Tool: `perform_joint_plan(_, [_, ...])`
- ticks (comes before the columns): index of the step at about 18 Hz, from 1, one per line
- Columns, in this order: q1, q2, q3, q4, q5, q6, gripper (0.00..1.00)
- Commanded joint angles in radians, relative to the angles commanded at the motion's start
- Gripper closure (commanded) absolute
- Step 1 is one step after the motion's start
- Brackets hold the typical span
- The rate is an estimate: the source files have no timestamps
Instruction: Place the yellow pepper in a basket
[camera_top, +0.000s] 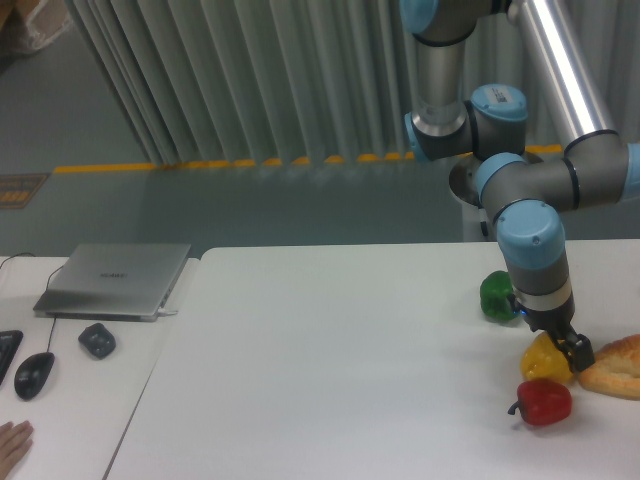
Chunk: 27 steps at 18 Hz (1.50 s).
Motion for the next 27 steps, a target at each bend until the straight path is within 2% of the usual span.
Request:
perform_joint_plan(12, [-0.003, 0.005, 0.005, -0.003, -0.009, -0.015, 0.0])
perform_joint_plan(17, [-0.05, 0.095, 0.009, -0.011, -0.129, -0.029, 0.0])
perform_joint_plan(23, [-0.072, 0.127, -0.001, -0.028, -0.132, -0.026, 0.0])
perform_joint_plan(27, [-0.087, 0.141, 0.015, -0.029, -0.164, -0.025, 0.0])
